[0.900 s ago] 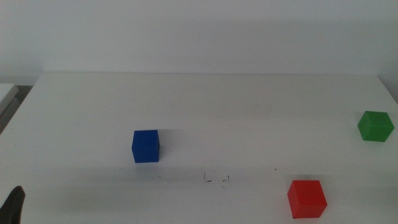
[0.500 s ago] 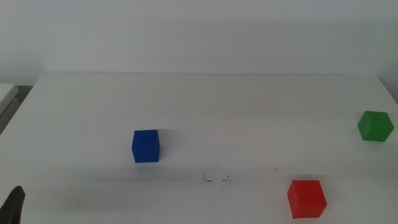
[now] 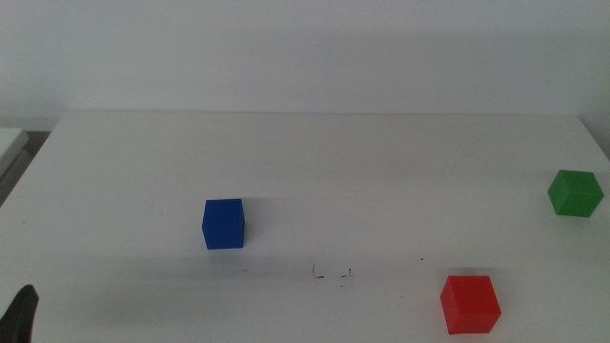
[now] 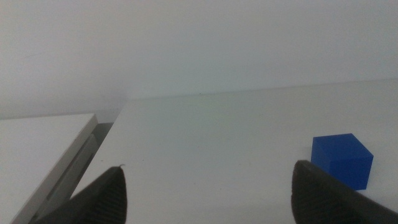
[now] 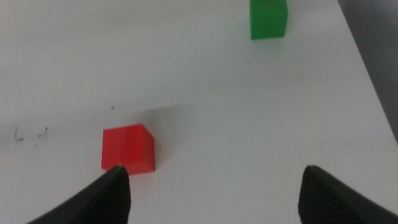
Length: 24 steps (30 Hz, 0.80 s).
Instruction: Stack red cubes first, then green, then blue cubes in a specific spot.
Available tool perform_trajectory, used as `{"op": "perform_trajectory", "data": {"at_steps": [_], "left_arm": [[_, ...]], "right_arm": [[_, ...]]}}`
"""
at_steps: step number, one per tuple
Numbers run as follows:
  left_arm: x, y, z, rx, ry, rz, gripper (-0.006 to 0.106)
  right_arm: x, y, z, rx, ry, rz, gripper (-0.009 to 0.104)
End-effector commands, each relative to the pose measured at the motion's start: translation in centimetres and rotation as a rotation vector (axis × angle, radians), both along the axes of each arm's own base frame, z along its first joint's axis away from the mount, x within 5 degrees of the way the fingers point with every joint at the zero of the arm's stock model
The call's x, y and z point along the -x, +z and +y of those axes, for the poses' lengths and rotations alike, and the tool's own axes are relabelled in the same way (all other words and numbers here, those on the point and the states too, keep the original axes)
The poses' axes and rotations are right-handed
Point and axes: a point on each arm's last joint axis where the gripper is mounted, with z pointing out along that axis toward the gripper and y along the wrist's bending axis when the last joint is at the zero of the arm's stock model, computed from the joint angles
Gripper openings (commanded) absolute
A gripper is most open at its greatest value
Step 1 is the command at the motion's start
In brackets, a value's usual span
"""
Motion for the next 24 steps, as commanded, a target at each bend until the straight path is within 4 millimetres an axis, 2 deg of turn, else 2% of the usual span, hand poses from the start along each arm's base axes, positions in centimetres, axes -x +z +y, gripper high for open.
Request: {"op": "perform_trajectory", "data": {"at_steps": [1, 7, 13, 16, 19, 24], "left_arm": [[0.0, 0.2, 0.0, 0.003, -0.008, -0.017, 0.087], [0.0, 0.2, 0.0, 0.003, -0.008, -0.017, 0.087], [0.0, 0.2, 0.0, 0.003, -0.008, -0.017, 0.087], [0.0, 0.2, 0.0, 0.003, -0.008, -0.017, 0.087], [0.0, 0.2, 0.0, 0.003, -0.008, -0.017, 0.087], [0.0, 0.2, 0.0, 0.003, -0.008, -0.017, 0.087]], "right_arm": [[0.2, 0.0, 0.0, 0.005, 0.005, 0.024, 0.09], [-0.4, -0.4, 0.1, -0.009, 0.013, 0.172, 0.09], [-4.4, 0.5, 0.7, -0.002, 0.064, 0.269, 0.09], [-6.4, 0.2, 2.2, 0.016, 0.1, 0.333, 0.09], [-8.0, -0.5, 4.5, 0.061, 0.159, 0.394, 0.09], [-10.6, -3.2, 8.8, 0.088, 0.253, 0.494, 0.09]]}}
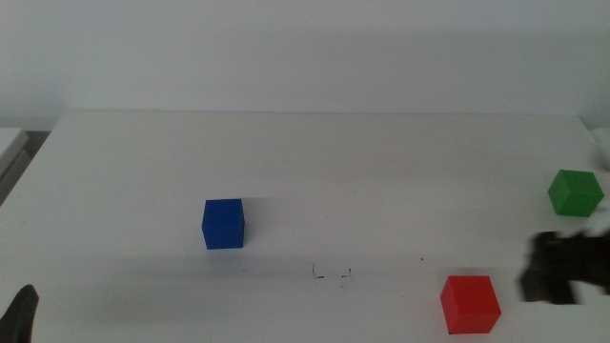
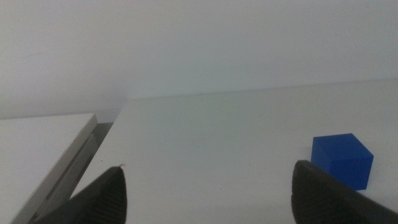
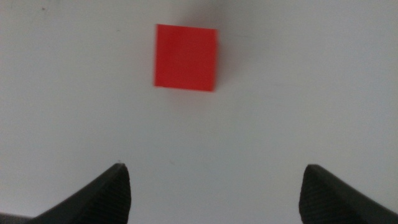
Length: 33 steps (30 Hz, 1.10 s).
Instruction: Stack red cubes first, then green, then blue cubes in a specific spot.
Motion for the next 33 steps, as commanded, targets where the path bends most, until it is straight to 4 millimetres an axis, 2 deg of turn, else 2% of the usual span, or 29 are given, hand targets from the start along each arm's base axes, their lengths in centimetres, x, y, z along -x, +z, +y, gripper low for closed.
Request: {"op": "perform_trajectory", "data": {"at_steps": [1, 6, 14, 23, 33], "left_arm": [[0.0, 0.2, 0.0, 0.003, -0.008, -0.017, 0.087], [0.0, 0.2, 0.0, 0.003, -0.008, -0.017, 0.087], [0.0, 0.2, 0.0, 0.003, -0.008, -0.017, 0.087], [0.0, 0.2, 0.0, 0.003, -0.008, -0.017, 0.087], [0.0, 0.2, 0.0, 0.003, -0.008, -0.017, 0.087]], "right_arm": [[-1.3, -1.0, 1.6, -0.001, 0.0, -0.005, 0.09], [-4.1, -3.9, 3.4, -0.002, -0.059, 0.034, 0.09], [-6.5, -7.4, 4.8, 0.016, -0.087, 0.073, 0.09], [-8.1, -10.3, 5.2, 0.08, -0.089, 0.084, 0.09], [-8.7, -12.4, 5.6, 0.098, -0.104, 0.127, 0.09]]}}
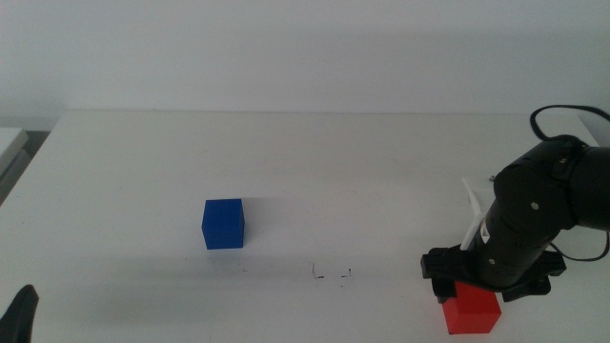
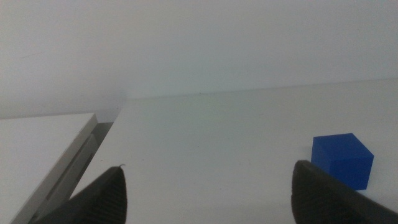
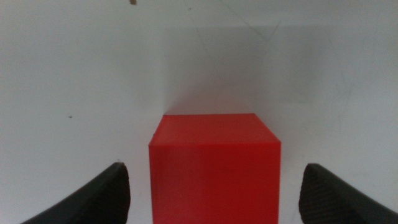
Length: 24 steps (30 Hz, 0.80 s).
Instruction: Stack red cubes first, then green, then blue cubes in a specific spot.
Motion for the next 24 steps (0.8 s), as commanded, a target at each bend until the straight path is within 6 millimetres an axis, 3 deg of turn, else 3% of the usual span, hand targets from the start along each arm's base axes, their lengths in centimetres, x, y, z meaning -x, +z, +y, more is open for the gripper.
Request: {"op": "perform_trajectory", "data": {"at_steps": [1, 9, 12, 17, 24], "left_arm": [[0.0, 0.2, 0.0, 0.003, -0.008, -0.017, 0.087], [0.0, 0.2, 0.0, 0.003, -0.008, -0.017, 0.087], [0.0, 0.2, 0.0, 0.003, -0.008, -0.017, 0.087], [0.0, 0.2, 0.0, 0.003, -0.008, -0.017, 0.087], [0.0, 0.2, 0.0, 0.003, -0.008, -0.017, 0.087]], "right_arm": [[-0.2, -0.2, 0.1, 0.007, 0.004, 0.0, 0.09], [-0.4, -1.3, 0.3, 0.015, 0.004, 0.019, 0.078], [-0.5, -1.3, 0.4, 0.013, 0.004, 0.015, 0.065], [-0.4, -1.3, 0.4, 0.003, -0.006, 0.024, 0.033], [-0.1, -0.8, 0.3, 0.015, -0.05, 0.068, 0.021]]}}
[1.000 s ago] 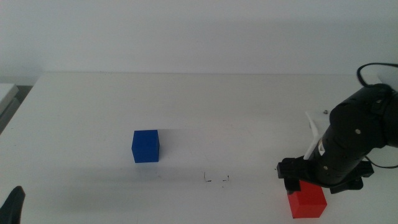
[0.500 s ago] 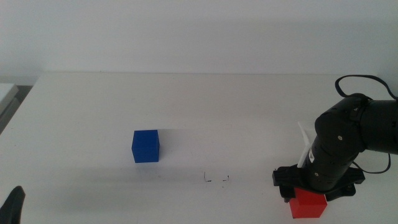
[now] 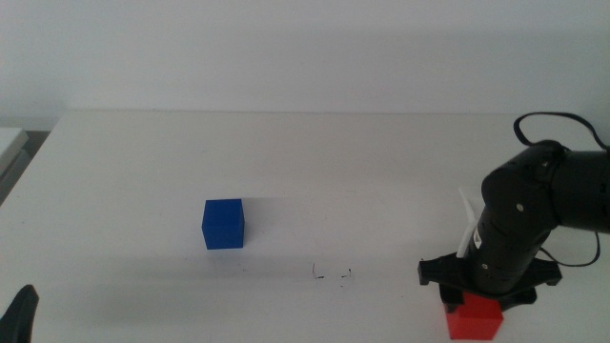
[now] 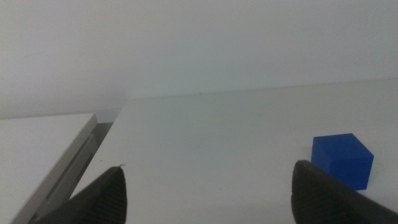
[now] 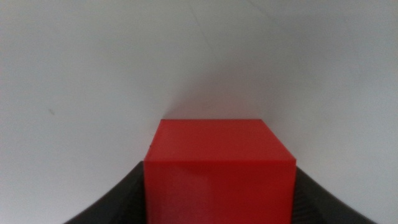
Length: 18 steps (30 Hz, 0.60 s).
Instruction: Stack red cubes first, then green, then blue cubes in a specific spot.
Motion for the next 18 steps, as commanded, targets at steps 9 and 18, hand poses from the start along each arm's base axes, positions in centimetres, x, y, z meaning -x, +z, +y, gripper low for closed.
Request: {"op": "perform_trajectory", "data": {"at_steps": [9, 18], "left_arm": [[0.0, 0.2, 0.0, 0.003, -0.008, -0.017, 0.087], [0.0, 0.2, 0.0, 0.003, -0.008, -0.017, 0.087]], "right_arm": [[-2.7, 7.8, 3.4, 0.047, 0.009, -0.08, 0.019], [-6.1, 7.0, 10.8, -0.012, 0.037, -0.097, 0.019]]}}
